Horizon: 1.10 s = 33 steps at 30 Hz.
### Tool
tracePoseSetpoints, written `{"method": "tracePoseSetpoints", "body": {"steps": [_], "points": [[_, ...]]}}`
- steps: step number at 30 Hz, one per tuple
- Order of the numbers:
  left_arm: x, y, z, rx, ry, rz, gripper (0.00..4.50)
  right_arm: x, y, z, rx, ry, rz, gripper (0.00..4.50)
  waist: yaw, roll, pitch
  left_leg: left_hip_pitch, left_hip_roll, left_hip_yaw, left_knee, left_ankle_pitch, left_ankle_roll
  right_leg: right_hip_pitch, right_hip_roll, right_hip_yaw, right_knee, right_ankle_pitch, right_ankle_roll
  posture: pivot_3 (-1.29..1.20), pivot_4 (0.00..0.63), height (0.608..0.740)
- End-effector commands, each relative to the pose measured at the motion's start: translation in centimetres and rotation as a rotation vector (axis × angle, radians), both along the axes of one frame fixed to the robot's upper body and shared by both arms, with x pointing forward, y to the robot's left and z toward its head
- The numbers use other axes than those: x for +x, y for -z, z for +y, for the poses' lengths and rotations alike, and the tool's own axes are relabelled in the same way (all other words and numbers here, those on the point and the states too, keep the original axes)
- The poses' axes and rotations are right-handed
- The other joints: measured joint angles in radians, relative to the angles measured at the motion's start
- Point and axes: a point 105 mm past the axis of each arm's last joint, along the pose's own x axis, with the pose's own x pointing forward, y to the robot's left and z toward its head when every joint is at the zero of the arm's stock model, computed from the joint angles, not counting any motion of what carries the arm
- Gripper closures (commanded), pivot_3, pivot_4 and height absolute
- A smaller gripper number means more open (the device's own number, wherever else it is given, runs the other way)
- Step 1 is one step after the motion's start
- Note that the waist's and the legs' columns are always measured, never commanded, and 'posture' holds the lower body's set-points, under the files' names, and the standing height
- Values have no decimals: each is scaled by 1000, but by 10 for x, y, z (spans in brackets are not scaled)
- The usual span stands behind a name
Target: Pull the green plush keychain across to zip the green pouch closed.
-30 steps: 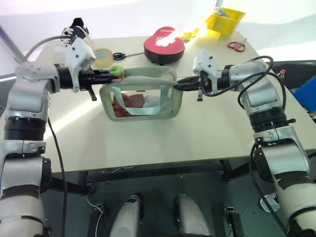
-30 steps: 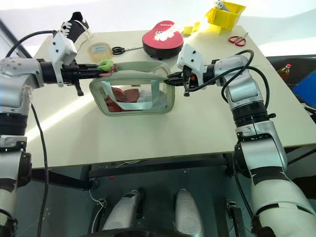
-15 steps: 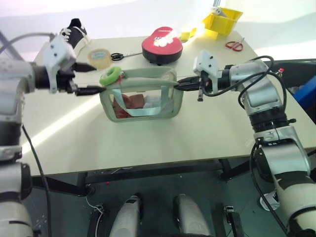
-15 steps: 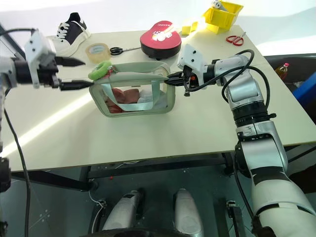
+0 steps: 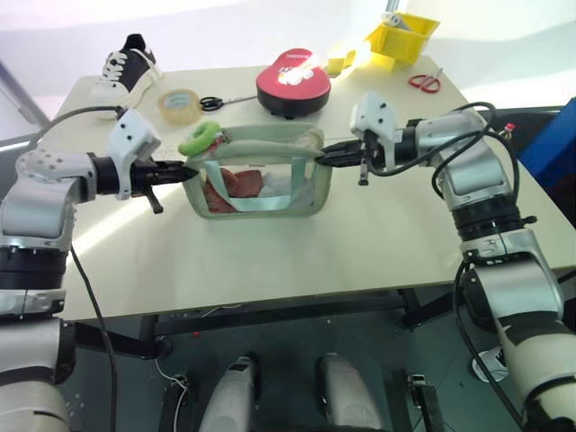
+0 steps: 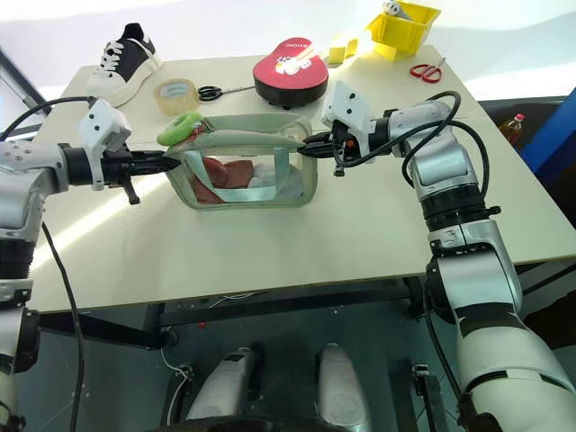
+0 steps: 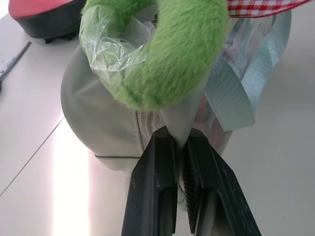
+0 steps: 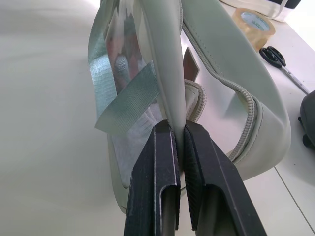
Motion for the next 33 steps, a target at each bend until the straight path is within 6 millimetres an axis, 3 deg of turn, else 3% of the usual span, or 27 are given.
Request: {"method": "tracePoseSetpoints", "body": {"steps": [1, 6, 9, 10, 13, 21, 26, 32, 33], "points": [[4, -25, 10, -8, -47, -83, 4477, -7, -22, 8, 27, -44, -49, 4129, 0, 0, 0, 0, 0, 0, 0, 0, 0, 0, 0, 0, 0, 0, 0, 0, 150, 740], [-1, -20, 9, 6, -18, -58, 4500, -6, -29, 10, 24, -36, -75, 1934, 0, 0, 0, 0, 0, 0, 0, 0, 0, 0, 0, 0, 0, 0, 0, 0, 150, 740], [0, -19, 10, 8, -28, -64, 4500, -14, -59, 29, 59, -102, -166, 273, -2, 1, 0, 0, 0, 0, 0, 0, 0, 0, 0, 0, 0, 0, 0, 0, 150, 740], [0, -18, 10, 10, -26, -62, 4500, -18, -67, 44, 89, -134, -188, 27, -4, 1, 0, 0, 0, 0, 0, 0, 0, -1, 0, 0, 0, 0, 0, 0, 150, 740], [-1, -17, 8, 13, -12, -57, 4500, -25, -75, 82, 130, -199, -242, 27, -5, 0, 0, 0, 1, 0, -1, 0, 0, -1, 1, 0, 1, 0, 0, 0, 150, 740], [1, -18, 5, 10, -2, -56, 4500, -31, -59, 155, 92, -340, -289, 27, 2, 0, 0, 0, 0, -1, 0, 0, -1, 0, 1, 0, 1, 0, 0, 0, 150, 740], [-1, -18, 4, 15, 4, -58, 4500, -27, -55, 175, 86, -348, -293, 27, 0, 0, 0, 0, 0, -2, -1, 1, -1, -1, 1, 0, 1, 0, 0, 0, 150, 740], [-5, -15, 9, 18, -12, -53, 4500, -22, -46, 183, 57, -337, -289, 27, -2, 0, 0, 0, 0, -3, -1, 1, -1, -1, 2, 0, 2, 0, 0, 0, 150, 740], [-5, -15, 9, 18, -14, -52, 4500, -19, -44, 183, 52, -318, -289, 524, -2, 0, 0, 0, 0, -3, -1, 1, -1, -1, 2, 0, 2, 0, 0, 0, 150, 740]]}}
